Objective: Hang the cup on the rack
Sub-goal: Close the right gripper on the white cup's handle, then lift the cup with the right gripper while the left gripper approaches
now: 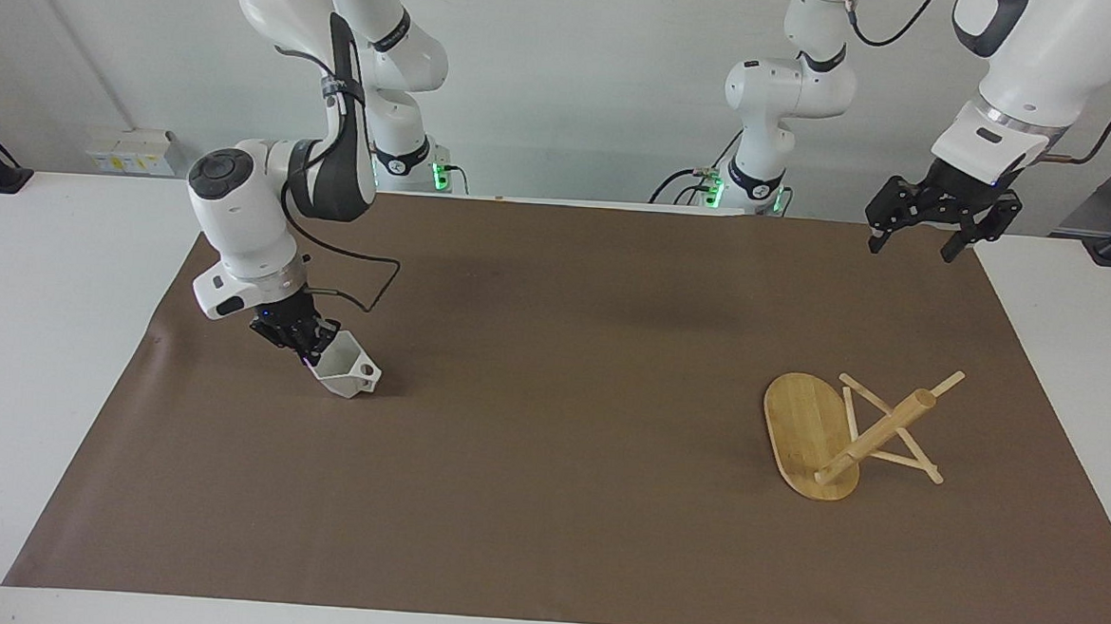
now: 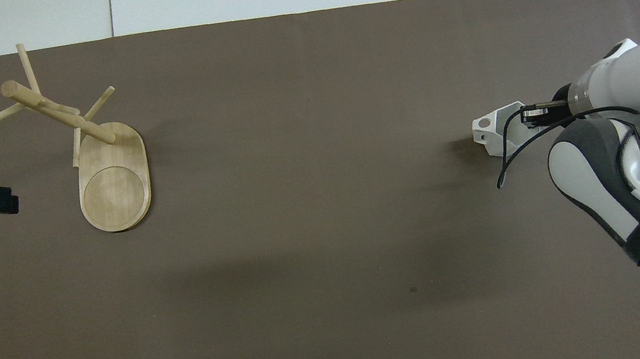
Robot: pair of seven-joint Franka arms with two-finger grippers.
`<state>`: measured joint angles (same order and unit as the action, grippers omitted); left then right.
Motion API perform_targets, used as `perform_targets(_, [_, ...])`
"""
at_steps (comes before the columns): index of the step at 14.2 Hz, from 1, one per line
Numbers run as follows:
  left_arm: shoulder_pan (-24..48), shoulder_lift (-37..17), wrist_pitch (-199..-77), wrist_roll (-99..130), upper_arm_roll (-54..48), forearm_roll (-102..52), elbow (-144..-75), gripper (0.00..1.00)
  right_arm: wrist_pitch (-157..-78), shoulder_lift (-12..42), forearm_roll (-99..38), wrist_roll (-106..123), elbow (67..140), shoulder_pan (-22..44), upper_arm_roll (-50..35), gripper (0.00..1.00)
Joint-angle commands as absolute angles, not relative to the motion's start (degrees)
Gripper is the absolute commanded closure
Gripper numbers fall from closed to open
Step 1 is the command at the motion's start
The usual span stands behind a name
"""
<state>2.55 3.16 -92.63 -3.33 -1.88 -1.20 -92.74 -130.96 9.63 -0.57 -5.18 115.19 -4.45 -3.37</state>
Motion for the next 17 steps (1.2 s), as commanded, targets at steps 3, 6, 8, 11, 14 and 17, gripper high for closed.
perform_targets(3, [2.29, 4.57, -92.37, -2.72, -2.2, 0.0, -94.13, 0.0, -121.49, 9.58, -0.35, -5.98, 107.24, -4.57, -6.32, 1.0])
perform_targets(6, [2.29, 4.57, -92.37, -2.72, -2.2, 0.0, -94.13, 0.0, -118.04, 8.79, -3.67, -6.06, 104.33, -4.57, -7.99, 1.0])
perform_targets(8, [2.29, 4.57, -92.37, -2.72, -2.2, 0.0, -94.13, 0.0, -116.81, 7.91, -8.85, -6.06, 103.28, -4.57, -8.17, 1.0])
perform_targets(11, [2.29, 4.57, -92.37, -2.72, -2.2, 0.0, -94.13, 0.0, -112.95, 6.24, -14.04, -5.89, 100.82, -4.57, -8.87, 1.0])
perform_targets(14, [2.29, 4.57, -92.38, -2.64, -2.28, 0.0, -94.13, 0.0, -110.92, 4.4, -17.3, -5.71, 99.93, -4.57, -10.71, 1.0])
perform_targets(17, [2.99, 5.36, -91.5, -2.37, -2.37, -0.09, -95.44, 0.0, -110.3, 2.73, -22.31, -5.71, 99.93, -4.57, -14.31, 1.0])
